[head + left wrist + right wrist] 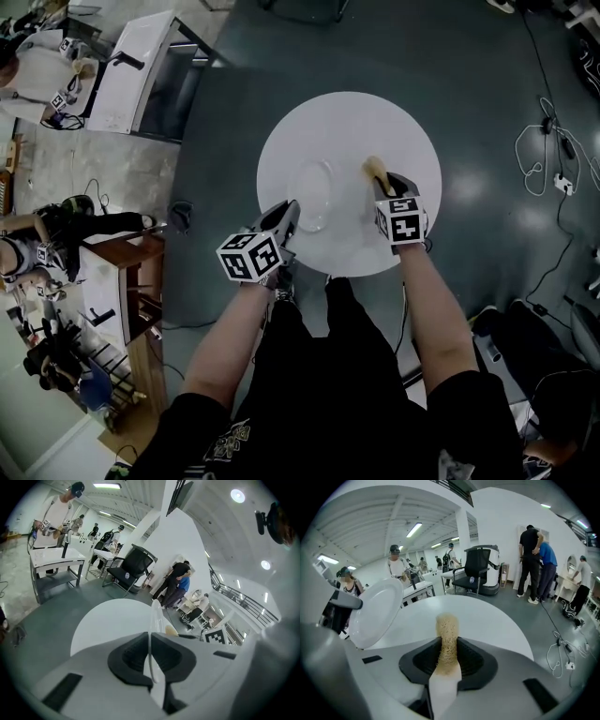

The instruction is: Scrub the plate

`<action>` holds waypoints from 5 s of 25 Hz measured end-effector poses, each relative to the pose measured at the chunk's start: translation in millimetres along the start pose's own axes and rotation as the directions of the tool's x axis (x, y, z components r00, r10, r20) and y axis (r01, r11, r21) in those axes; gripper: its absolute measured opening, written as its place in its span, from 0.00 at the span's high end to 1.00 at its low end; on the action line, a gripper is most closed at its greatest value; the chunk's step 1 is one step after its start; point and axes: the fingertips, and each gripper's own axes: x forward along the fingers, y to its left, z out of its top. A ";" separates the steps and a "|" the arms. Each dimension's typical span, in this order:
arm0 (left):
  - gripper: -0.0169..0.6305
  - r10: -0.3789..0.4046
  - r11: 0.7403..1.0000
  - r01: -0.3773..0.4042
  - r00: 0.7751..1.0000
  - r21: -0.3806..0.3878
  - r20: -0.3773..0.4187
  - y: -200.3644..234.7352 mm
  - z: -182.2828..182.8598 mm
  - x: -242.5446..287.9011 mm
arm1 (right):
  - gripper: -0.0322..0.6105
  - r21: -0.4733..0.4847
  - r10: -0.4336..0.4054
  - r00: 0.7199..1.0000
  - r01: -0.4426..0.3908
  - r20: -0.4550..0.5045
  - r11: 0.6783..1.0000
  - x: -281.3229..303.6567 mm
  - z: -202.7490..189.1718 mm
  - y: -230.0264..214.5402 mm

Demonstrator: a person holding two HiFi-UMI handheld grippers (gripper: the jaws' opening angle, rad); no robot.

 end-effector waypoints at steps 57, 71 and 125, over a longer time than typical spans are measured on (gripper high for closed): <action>0.94 -0.316 0.936 0.322 0.946 0.143 -0.067 -82.3 106.6 -62.6 | 0.80 -0.208 0.122 0.942 -0.057 0.314 0.976 -150.3 99.8 235.7; 0.94 -0.384 0.899 0.405 0.912 0.166 -0.146 -92.7 94.8 -69.2 | 0.80 -0.173 -0.010 0.962 0.059 0.272 0.983 -153.8 107.2 170.6; 0.94 -0.430 0.891 0.438 0.898 0.116 -0.094 -85.5 130.4 -76.8 | 0.80 -0.240 0.075 0.957 -0.006 0.282 0.971 -145.6 128.3 213.3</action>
